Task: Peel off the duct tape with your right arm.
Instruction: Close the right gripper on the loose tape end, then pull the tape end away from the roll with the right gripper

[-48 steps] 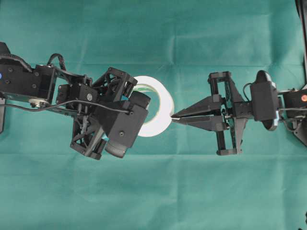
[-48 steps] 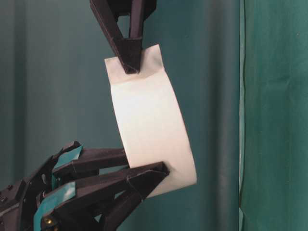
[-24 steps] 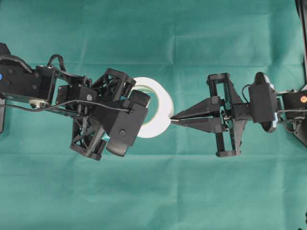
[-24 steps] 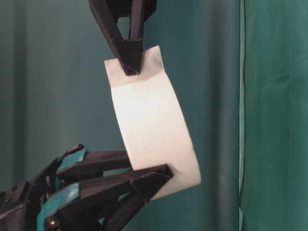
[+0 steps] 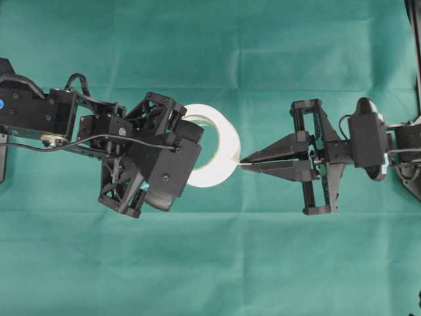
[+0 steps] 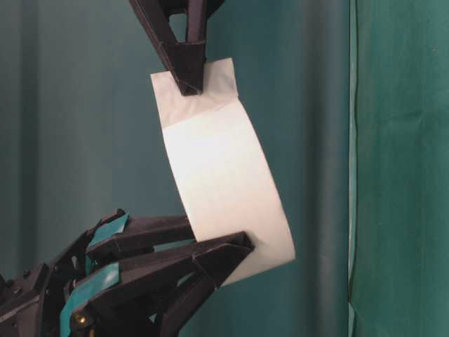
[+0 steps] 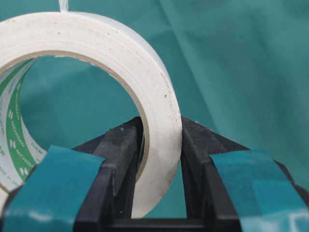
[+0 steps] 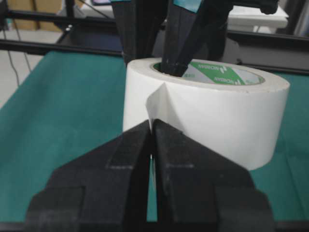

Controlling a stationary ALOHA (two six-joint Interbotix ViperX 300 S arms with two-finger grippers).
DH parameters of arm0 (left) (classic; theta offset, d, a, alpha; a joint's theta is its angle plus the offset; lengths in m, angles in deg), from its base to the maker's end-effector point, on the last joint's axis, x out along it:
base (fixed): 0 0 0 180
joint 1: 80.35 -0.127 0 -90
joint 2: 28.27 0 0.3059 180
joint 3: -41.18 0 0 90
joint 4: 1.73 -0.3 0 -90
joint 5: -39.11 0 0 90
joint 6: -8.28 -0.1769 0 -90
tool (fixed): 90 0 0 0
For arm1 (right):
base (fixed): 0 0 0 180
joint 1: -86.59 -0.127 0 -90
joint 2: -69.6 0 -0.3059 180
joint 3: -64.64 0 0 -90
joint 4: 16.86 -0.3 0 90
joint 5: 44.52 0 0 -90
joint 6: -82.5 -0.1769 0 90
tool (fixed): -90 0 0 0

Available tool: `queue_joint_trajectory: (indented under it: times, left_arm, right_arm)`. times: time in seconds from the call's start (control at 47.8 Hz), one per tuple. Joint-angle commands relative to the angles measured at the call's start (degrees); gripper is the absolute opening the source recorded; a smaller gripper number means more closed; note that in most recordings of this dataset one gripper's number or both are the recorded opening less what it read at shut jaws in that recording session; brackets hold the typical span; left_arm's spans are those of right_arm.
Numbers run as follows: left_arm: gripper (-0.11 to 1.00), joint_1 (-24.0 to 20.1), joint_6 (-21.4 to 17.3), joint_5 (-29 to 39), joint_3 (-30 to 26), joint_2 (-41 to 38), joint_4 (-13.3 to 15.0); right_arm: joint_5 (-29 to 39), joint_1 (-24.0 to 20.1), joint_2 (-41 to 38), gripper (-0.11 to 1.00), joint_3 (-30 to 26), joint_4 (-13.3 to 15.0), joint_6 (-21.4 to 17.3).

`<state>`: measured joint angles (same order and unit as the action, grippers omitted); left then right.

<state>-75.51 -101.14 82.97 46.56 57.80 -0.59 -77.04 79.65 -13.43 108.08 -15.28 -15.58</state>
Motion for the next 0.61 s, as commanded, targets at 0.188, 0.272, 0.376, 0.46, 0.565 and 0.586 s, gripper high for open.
queue_joint_trajectory:
  times: [0.188,0.272,0.376,0.46,0.565,0.586]
  left_arm:
    - [0.21,-1.6,0.7,-0.1,-0.7,2.1,-0.3]
    - [0.21,-1.8,1.0,-0.1,-0.6,1.9,-0.3]
    - [0.21,-2.2,1.1,-0.1,-0.7,1.8,-0.3]
    - [0.21,-2.3,1.1,-0.1,-0.7,1.5,-0.3]
    - [0.21,-2.4,1.1,-0.2,-0.6,1.3,-0.3]
    - [0.21,-2.3,1.1,-0.2,-0.6,1.3,-0.3]
  right_arm:
    - [-0.3,-1.7,1.0,-0.10,-0.4,0.3,-0.1]
    - [-0.2,-1.8,1.1,-0.10,-0.4,0.3,-0.1]
    - [-0.2,-2.1,1.0,-0.10,-0.6,0.2,-0.2]
    - [-0.2,-2.2,1.0,-0.10,-0.8,0.2,-0.2]
    - [-0.2,-2.2,0.7,-0.10,-1.1,-0.3,-0.2]
    - [-0.2,-2.2,0.6,-0.10,-1.1,-0.4,-0.2]
